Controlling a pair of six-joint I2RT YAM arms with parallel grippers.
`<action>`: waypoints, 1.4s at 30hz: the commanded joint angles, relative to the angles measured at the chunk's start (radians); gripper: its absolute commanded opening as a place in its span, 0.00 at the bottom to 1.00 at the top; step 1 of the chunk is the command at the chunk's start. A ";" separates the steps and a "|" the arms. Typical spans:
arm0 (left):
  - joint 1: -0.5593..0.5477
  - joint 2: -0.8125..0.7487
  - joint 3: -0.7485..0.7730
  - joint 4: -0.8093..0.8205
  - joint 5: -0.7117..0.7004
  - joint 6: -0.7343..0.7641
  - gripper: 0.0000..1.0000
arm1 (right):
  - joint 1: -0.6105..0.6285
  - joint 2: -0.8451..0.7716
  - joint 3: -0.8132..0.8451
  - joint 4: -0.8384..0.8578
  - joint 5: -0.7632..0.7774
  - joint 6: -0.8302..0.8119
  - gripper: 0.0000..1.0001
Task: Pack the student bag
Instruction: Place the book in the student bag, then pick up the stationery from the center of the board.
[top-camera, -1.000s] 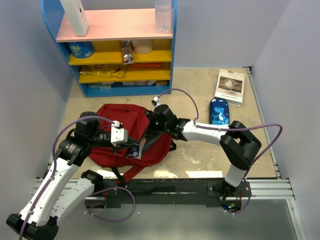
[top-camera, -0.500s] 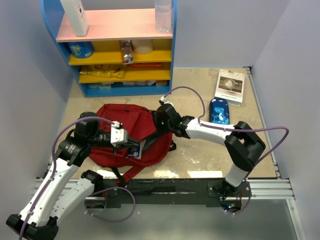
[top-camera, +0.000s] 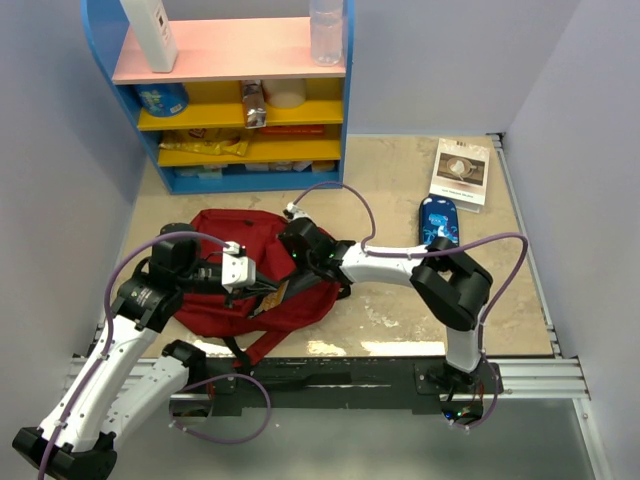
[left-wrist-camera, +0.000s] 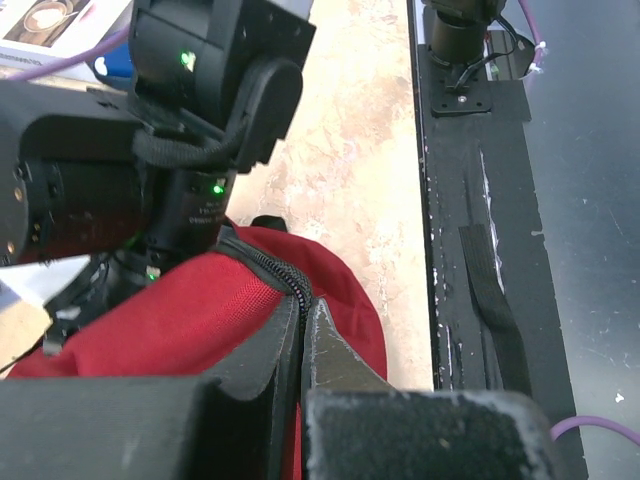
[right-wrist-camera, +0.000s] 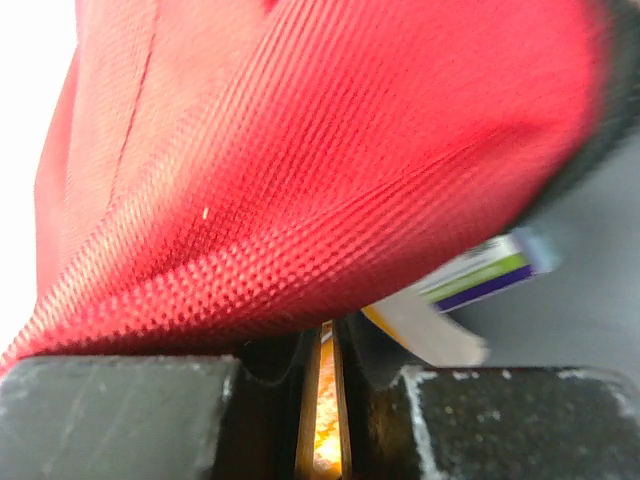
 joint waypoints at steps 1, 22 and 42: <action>0.004 -0.009 0.013 0.072 0.060 0.000 0.00 | 0.032 0.007 0.059 0.134 -0.147 0.027 0.16; 0.004 -0.020 0.015 0.049 0.058 0.013 0.00 | -0.839 -0.399 -0.011 -0.492 0.217 -0.227 0.99; 0.004 -0.026 0.000 0.057 0.063 0.006 0.00 | -1.137 -0.249 -0.212 -0.327 0.025 -0.294 0.99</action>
